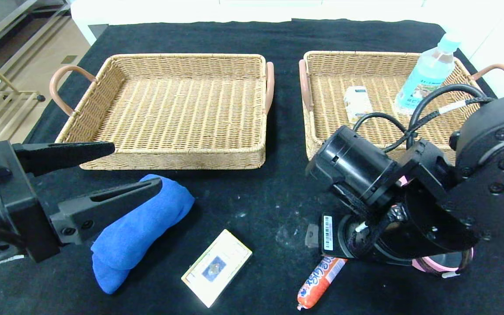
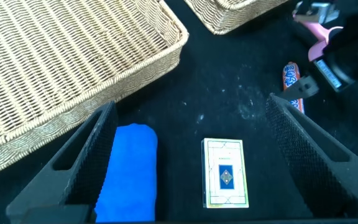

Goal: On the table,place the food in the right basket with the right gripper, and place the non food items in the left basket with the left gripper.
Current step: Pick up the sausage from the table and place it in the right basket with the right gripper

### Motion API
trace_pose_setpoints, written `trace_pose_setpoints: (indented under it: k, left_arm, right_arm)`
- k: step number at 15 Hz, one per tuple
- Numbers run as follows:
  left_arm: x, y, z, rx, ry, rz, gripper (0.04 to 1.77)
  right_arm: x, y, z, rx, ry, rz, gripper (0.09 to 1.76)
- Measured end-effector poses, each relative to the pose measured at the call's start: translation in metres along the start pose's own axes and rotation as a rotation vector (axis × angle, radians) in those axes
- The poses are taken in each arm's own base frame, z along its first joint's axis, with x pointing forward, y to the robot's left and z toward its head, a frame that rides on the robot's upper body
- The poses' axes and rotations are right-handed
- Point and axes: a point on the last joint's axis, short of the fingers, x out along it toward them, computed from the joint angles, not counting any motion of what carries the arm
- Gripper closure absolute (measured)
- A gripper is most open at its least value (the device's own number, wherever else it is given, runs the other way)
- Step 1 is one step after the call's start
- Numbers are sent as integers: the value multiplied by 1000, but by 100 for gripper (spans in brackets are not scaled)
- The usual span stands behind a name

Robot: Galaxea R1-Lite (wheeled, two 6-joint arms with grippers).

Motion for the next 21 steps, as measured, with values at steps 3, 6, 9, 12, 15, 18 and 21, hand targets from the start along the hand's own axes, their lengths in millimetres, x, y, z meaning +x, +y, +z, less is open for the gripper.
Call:
trace_pose_setpoints:
  k: [3,6,9,12,15,18,21]
  left_arm:
    - [0,0,0,0,1,-1,9]
    - [0,0,0,0,1,-1,9]
    - [0,0,0,0,0,-1,9]
    - [0,0,0,0,0,0,9]
    - [0,0,0,0,-1,0,9]
    - [0,0,0,0,-1,0,9]
    - [0,0,0,1,-3,0,9]
  right_arm:
    - [7,2,0,-2,10,-16,14]
    - [14,4,-1,-7,19,-29,14]
    - [17,5,-2,-10,25,-37,14]
    - [18,5,-2,-11,27,-38,23]
    - [18,6,-3,-14,29,-40,71]
    - [18,6,-3,-14,30,-39,105]
    - [18,6,-4,-15,29,-37,137]
